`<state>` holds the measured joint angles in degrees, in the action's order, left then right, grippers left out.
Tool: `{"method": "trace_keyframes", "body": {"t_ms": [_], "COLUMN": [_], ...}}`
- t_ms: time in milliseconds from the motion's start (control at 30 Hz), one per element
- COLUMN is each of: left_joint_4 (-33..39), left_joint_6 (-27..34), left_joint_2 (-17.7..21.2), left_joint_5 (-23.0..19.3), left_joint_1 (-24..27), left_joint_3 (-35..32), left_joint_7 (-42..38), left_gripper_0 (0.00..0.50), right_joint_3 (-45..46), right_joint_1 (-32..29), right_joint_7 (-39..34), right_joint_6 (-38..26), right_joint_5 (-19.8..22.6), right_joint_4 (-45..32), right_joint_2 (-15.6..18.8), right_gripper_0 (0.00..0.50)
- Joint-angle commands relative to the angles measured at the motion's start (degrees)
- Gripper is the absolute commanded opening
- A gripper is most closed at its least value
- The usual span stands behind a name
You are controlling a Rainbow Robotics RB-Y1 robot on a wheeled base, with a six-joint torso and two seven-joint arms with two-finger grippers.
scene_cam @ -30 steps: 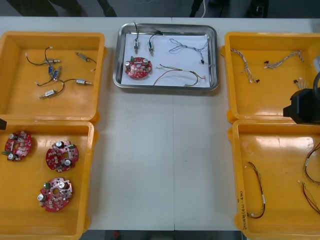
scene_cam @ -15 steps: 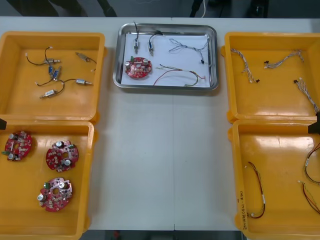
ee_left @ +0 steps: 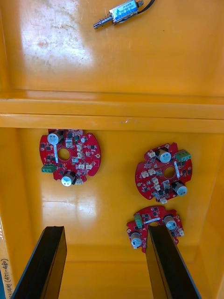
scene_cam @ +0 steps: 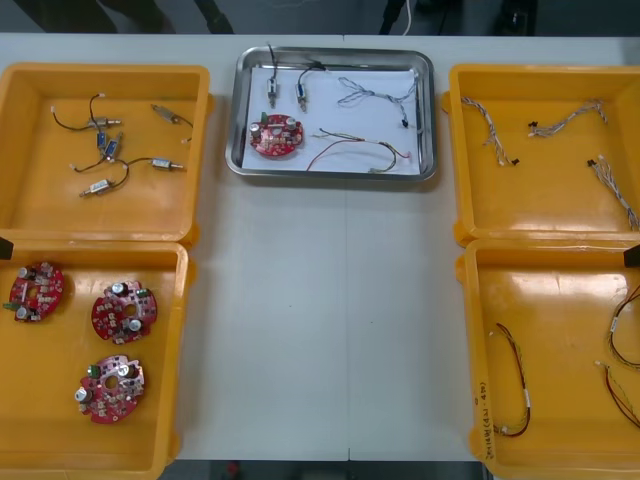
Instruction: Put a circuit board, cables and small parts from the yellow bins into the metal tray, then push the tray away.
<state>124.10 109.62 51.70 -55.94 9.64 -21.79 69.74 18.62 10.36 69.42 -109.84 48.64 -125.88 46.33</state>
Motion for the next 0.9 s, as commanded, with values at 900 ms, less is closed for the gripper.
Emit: {"method": "trace_keyframes", "body": {"t_ms": [900], "left_joint_4": [1.49], "left_joint_6": [0.38], "left_joint_2": [-0.46], "left_joint_5": [0.48], "left_joint_1": [-1.12], "left_joint_3": [-1.77], "left_joint_7": [4.27], "left_gripper_0": [0.500], "right_joint_3": [1.33], "right_joint_1": [0.10], "right_joint_7": [-1.83], "right_joint_6": [-0.16], "right_joint_5": [1.02], "right_joint_4": [-0.33], "right_joint_2": [2.45], "right_gripper_0": [0.500]}}
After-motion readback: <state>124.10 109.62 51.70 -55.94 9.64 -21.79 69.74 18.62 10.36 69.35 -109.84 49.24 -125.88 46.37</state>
